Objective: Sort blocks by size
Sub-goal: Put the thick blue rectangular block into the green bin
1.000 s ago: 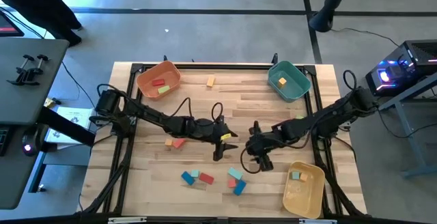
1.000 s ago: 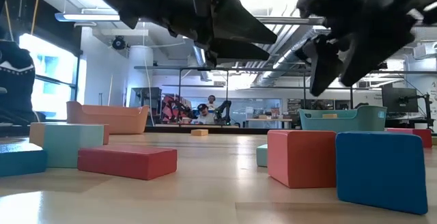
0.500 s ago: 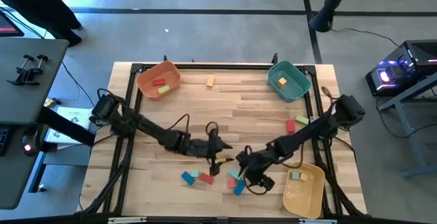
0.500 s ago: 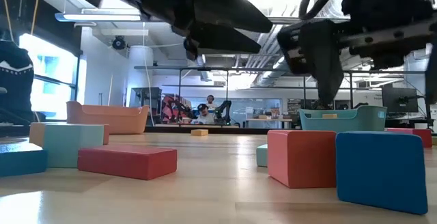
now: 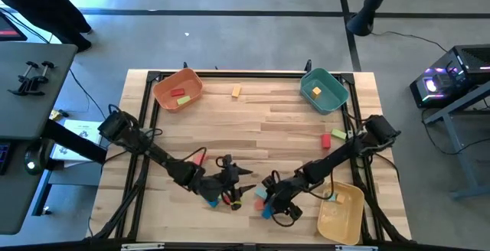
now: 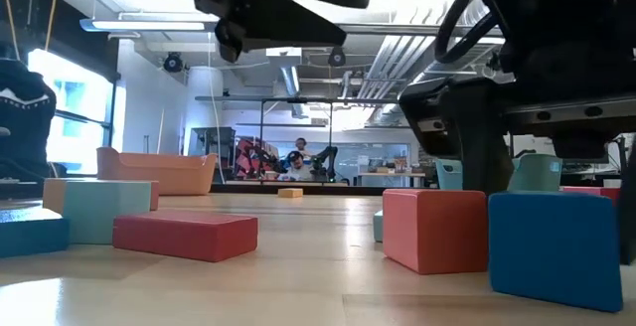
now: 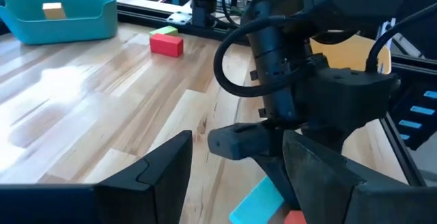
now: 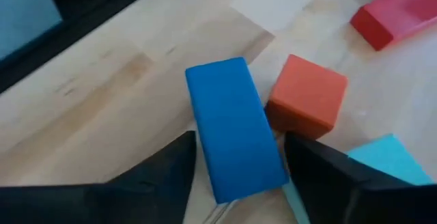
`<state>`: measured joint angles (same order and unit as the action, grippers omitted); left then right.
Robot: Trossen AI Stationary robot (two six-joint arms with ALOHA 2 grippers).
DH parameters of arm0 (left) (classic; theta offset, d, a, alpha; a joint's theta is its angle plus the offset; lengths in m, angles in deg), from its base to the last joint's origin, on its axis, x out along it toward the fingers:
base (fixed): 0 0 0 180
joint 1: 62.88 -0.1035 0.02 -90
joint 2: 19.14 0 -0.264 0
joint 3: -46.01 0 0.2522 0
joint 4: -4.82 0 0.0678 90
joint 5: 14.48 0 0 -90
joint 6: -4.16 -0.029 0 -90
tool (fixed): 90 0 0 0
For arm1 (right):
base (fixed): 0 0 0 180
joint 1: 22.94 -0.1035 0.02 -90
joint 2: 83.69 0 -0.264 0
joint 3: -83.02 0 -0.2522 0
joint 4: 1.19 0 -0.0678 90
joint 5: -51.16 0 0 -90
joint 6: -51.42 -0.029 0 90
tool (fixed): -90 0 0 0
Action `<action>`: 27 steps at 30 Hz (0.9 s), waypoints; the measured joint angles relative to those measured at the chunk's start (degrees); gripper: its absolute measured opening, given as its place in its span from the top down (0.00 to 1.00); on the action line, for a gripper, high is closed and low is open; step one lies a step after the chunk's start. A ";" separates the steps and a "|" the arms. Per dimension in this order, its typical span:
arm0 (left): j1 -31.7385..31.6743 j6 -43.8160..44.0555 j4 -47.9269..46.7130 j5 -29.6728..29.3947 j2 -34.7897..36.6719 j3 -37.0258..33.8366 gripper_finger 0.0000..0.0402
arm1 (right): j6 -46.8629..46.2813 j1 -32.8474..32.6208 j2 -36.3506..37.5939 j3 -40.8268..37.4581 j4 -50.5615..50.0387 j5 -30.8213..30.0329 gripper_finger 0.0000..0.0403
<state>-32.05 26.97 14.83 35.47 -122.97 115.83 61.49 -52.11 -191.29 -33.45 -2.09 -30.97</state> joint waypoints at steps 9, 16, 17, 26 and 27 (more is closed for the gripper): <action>2.02 2.43 0.01 -4.99 0.00 0.00 0.46 | -10.03 -0.86 0.12 0.05 -0.72 -1.89 0.68; 1.69 2.08 0.02 -5.55 0.00 0.01 0.46 | -17.27 -3.47 7.01 -0.04 -5.26 -4.69 0.68; 1.50 1.63 0.00 -5.55 0.00 0.02 0.46 | -17.77 -3.93 9.00 -0.02 -7.23 -6.78 0.68; -2.22 -4.69 -0.16 -3.04 0.00 0.02 0.46 | -42.86 2.97 32.09 0.14 -51.15 -28.58 0.68; -3.17 -5.81 -0.17 -1.97 0.00 0.02 0.46 | -46.64 6.39 34.63 0.14 -57.79 -29.32 0.68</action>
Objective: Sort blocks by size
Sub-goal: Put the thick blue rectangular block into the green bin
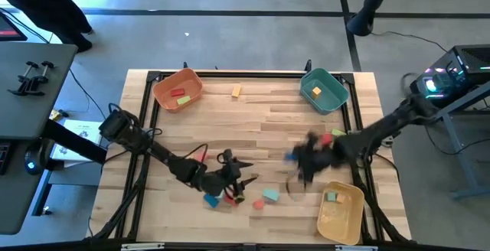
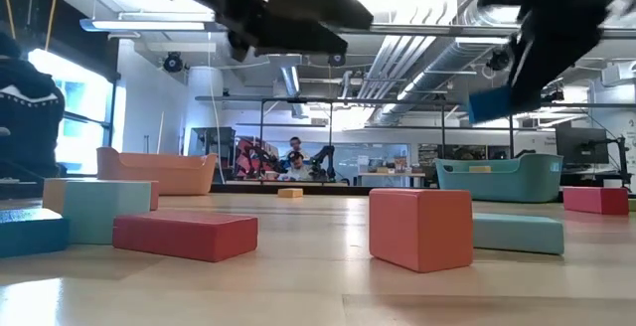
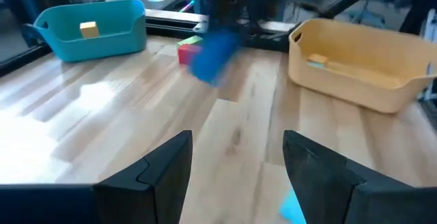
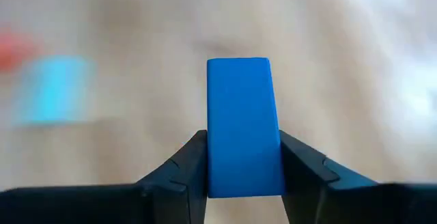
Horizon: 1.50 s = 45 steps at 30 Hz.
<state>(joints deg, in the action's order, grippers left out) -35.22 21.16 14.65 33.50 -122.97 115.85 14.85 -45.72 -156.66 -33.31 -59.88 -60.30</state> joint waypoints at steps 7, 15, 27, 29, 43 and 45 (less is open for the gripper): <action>-7.77 -8.36 0.55 2.07 0.00 0.00 0.46 | 7.01 33.29 6.99 0.42 -15.42 0.34 0.68; -14.36 -15.61 3.77 2.71 0.04 0.00 0.46 | 24.41 62.12 -2.25 6.30 -12.12 5.69 0.68; -11.14 -12.96 3.71 2.85 0.04 0.00 0.46 | 23.32 65.25 -8.21 6.60 -10.05 -6.46 0.68; -9.22 -11.40 3.72 2.51 0.04 0.00 0.46 | 22.37 64.62 -6.92 6.61 -10.08 -3.80 0.68; 0.64 -7.59 3.69 -12.68 0.04 0.00 0.46 | 24.17 69.00 -12.24 6.71 -3.15 0.56 0.68; 1.04 -6.59 3.69 -12.68 0.04 0.00 0.46 | 23.73 69.08 -11.67 6.47 -4.48 -4.87 0.68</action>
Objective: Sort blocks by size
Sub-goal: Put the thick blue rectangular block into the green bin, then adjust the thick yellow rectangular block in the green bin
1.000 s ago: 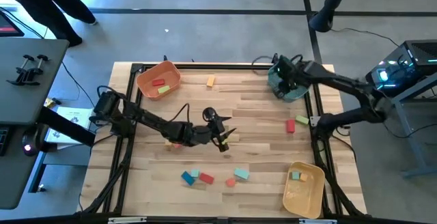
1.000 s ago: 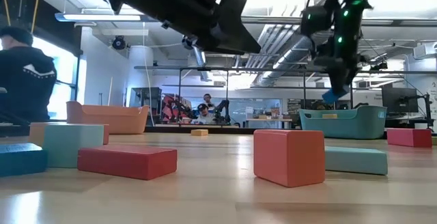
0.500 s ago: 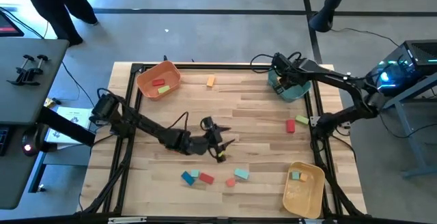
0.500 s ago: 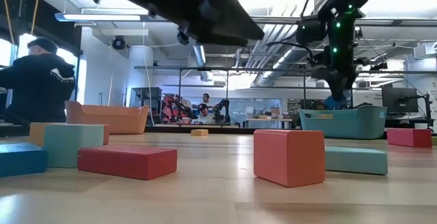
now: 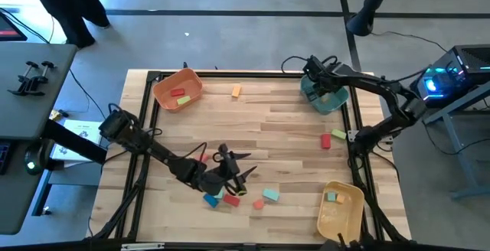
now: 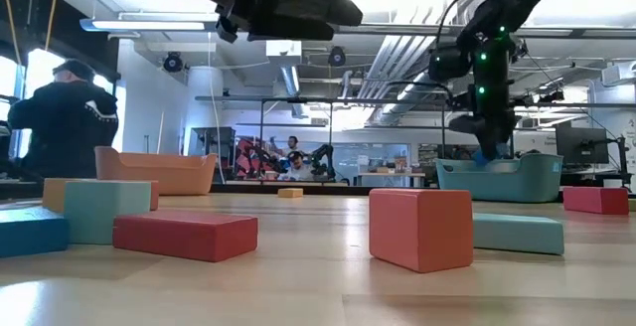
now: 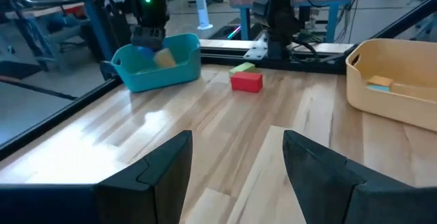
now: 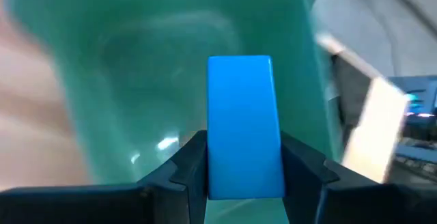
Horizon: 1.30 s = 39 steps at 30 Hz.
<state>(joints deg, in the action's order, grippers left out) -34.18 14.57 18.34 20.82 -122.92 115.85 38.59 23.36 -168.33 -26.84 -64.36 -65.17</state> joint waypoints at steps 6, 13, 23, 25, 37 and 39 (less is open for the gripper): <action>1.53 3.00 -0.03 -0.03 0.00 0.00 0.46 | -0.33 -1.97 4.23 0.13 -6.82 3.92 0.68; 5.01 7.64 0.08 -2.84 0.00 0.00 0.46 | -0.23 -0.02 3.85 -0.84 -4.24 6.27 0.68; 9.46 8.07 2.67 -10.24 0.00 0.00 0.46 | 5.34 2.57 -1.11 -1.86 6.20 7.65 0.52; 9.53 8.00 2.25 -10.61 0.00 0.00 0.46 | 6.51 3.02 -1.11 -1.86 7.67 6.16 0.50; 0.83 15.73 -13.39 -0.71 0.00 -1.87 0.50 | 4.69 -0.46 1.23 -1.54 -1.59 4.72 0.49; -2.19 15.41 -12.58 1.26 -0.06 -3.72 0.51 | 1.75 -0.49 1.14 -1.12 -6.73 5.54 0.49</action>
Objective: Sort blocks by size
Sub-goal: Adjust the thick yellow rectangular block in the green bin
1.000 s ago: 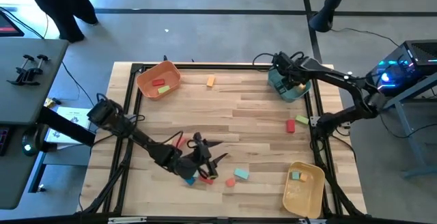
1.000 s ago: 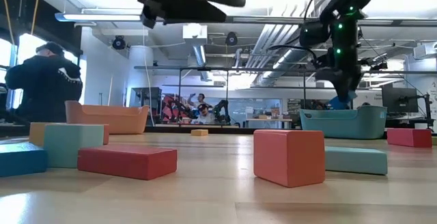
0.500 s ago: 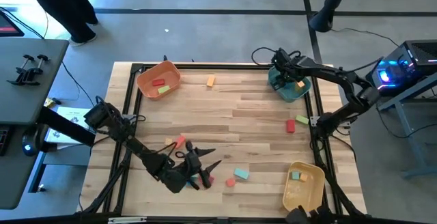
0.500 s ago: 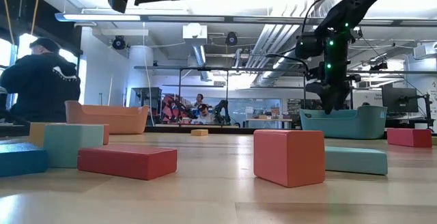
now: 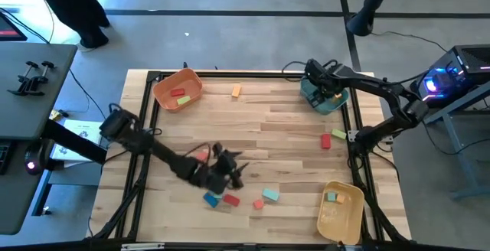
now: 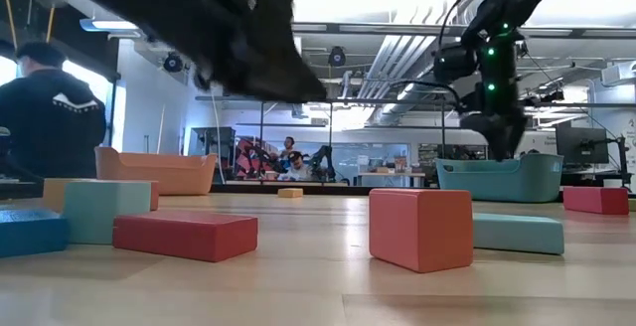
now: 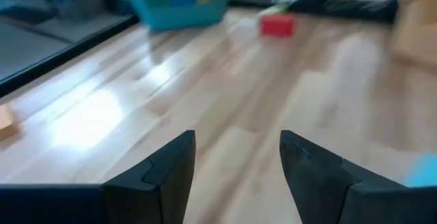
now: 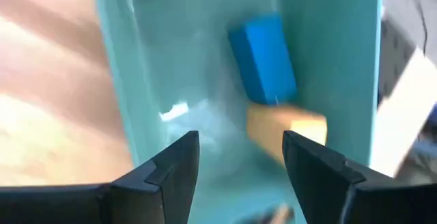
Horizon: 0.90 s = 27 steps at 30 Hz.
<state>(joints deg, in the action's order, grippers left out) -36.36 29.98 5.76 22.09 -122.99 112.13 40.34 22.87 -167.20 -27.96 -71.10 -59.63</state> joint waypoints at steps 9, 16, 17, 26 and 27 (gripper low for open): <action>-5.28 -8.93 7.12 9.89 0.02 -0.89 0.56 | -5.36 3.86 -0.13 0.07 -3.91 -0.52 0.54; -2.77 -9.94 12.15 9.39 0.02 -0.91 0.56 | -3.29 5.10 -1.11 0.07 -0.46 2.83 0.56; -2.01 -9.96 13.28 9.40 0.02 -0.91 0.56 | -3.21 5.59 -1.42 0.08 -0.54 1.97 0.56; 6.02 -15.36 26.73 3.91 0.02 -0.89 0.56 | -5.57 5.86 -2.12 0.07 1.88 -2.45 0.68; 6.77 -16.26 27.87 3.62 0.02 -0.89 0.56 | -5.40 5.88 -2.12 0.07 2.42 -3.40 0.72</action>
<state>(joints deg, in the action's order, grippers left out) -29.59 13.72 33.63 25.71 -122.97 111.24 34.93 28.74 -169.32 -27.89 -68.68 -63.03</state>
